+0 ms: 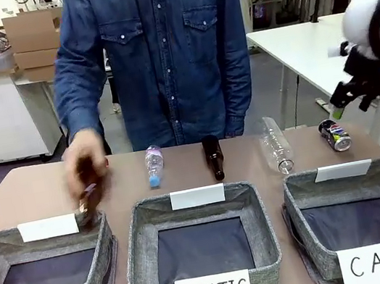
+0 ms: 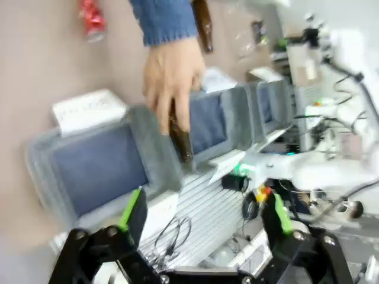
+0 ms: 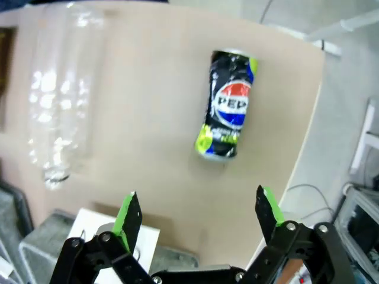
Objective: Sort the can waste into the basket.
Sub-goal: Pick up the can waste from the table and place it in the right Fabric basket.
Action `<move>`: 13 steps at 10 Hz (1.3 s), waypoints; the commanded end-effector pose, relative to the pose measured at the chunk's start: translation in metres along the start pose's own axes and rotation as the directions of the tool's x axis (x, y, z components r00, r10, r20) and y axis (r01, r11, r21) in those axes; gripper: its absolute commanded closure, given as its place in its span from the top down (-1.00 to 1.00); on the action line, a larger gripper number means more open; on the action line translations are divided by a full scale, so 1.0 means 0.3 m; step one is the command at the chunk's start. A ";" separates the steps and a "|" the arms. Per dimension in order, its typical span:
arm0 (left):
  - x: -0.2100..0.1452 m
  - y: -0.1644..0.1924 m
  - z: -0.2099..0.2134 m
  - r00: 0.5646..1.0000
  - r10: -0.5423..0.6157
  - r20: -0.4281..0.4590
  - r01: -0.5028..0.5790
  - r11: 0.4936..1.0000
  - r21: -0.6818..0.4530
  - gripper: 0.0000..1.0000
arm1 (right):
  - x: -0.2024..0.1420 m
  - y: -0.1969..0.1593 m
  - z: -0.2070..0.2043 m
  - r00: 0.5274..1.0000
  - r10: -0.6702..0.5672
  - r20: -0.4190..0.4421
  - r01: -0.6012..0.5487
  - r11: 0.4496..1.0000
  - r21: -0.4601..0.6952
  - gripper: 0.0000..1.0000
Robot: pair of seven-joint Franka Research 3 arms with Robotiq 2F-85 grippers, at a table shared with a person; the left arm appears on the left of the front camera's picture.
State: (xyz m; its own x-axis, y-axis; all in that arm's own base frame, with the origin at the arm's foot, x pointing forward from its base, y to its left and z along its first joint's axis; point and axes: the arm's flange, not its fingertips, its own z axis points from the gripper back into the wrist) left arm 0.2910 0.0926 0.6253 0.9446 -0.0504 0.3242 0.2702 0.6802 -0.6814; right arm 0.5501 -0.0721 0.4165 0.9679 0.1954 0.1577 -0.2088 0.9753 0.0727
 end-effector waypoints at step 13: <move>0.000 0.000 0.000 1.000 0.000 0.000 0.000 1.000 0.000 1.00 | 0.256 -0.095 -0.364 0.989 -0.047 -0.140 0.046 0.999 -0.013 -0.15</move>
State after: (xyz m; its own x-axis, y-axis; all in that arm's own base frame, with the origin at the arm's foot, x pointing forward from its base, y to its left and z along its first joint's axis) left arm 0.2931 0.0931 0.6243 0.9422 -0.0605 0.3296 0.2794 0.6851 -0.6727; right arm 0.6418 -0.0719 0.3138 0.9840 0.1724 0.0446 -0.1760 0.9799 0.0940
